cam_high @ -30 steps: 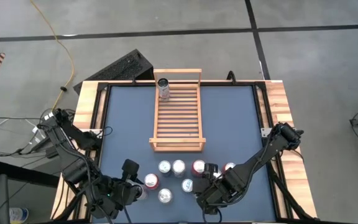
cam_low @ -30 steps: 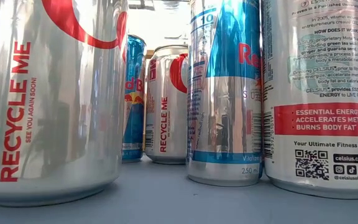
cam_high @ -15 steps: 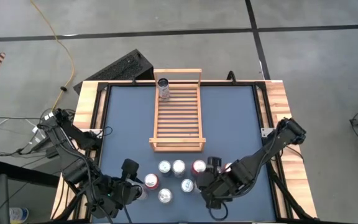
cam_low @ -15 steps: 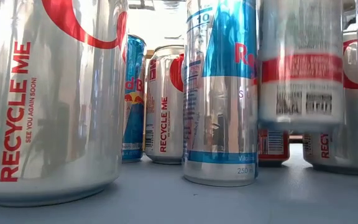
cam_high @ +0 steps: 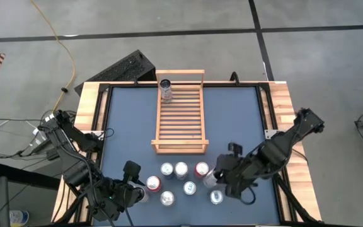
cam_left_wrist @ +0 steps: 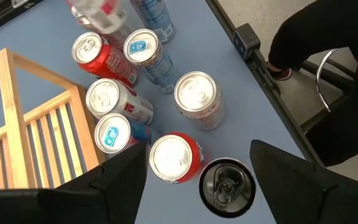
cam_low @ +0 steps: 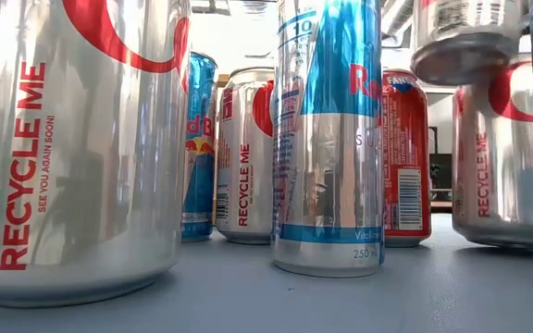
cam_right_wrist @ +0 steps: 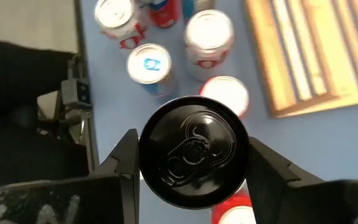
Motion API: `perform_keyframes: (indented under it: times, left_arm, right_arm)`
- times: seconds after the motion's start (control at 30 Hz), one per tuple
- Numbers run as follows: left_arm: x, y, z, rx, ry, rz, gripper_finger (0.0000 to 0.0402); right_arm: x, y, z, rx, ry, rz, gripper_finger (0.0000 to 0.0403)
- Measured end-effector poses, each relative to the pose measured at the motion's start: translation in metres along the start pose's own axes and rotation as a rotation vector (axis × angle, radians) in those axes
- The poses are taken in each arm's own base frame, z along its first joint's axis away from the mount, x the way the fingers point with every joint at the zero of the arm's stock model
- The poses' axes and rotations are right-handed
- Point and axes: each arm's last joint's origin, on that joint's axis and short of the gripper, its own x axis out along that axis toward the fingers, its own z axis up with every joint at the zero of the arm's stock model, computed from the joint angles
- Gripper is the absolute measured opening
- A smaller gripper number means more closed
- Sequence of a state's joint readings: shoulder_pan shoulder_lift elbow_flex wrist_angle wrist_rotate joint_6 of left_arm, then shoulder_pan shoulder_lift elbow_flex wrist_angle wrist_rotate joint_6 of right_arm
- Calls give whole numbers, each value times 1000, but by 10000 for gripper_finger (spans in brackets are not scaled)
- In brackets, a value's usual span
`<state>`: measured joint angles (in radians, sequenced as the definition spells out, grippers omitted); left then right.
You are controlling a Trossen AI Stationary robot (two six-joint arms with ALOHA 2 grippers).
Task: Place canned beverage on shelf
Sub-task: Put the right white soda can on the shelf aligned with the other white soda can
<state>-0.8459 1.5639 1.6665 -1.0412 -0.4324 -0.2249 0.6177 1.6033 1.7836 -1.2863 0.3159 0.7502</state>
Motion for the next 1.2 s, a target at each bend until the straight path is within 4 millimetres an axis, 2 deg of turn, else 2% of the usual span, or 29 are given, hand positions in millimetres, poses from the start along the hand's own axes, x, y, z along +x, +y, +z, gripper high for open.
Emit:
perform_keyframes:
  times: [0.17, 0.33, 0.57, 0.83, 1.0, 1.2]
  left_arm:
    - [0, 1, 0, 1, -5, 21, 268]
    - [0, 1, 0, 3, -5, 24, 268]
    - [0, 1, 0, 18, -5, 27, 268]
    - [0, 1, 0, 27, -5, 27, 268]
    - [0, 1, 0, 46, -5, 27, 268]
    - [0, 1, -1, 27, 11, 22, 268]
  right_arm:
    - [-22, -21, 2, 38, -66, -31, 177]
    - [-30, -38, 5, 40, -92, -97, 178]
    - [-26, -72, 8, 57, 19, -276, 179]
    - [-19, -107, 22, 80, 93, -325, 179]
    - [-16, -142, 36, 100, 109, -374, 179]
    - [-25, -186, 47, 162, 47, -379, 179]
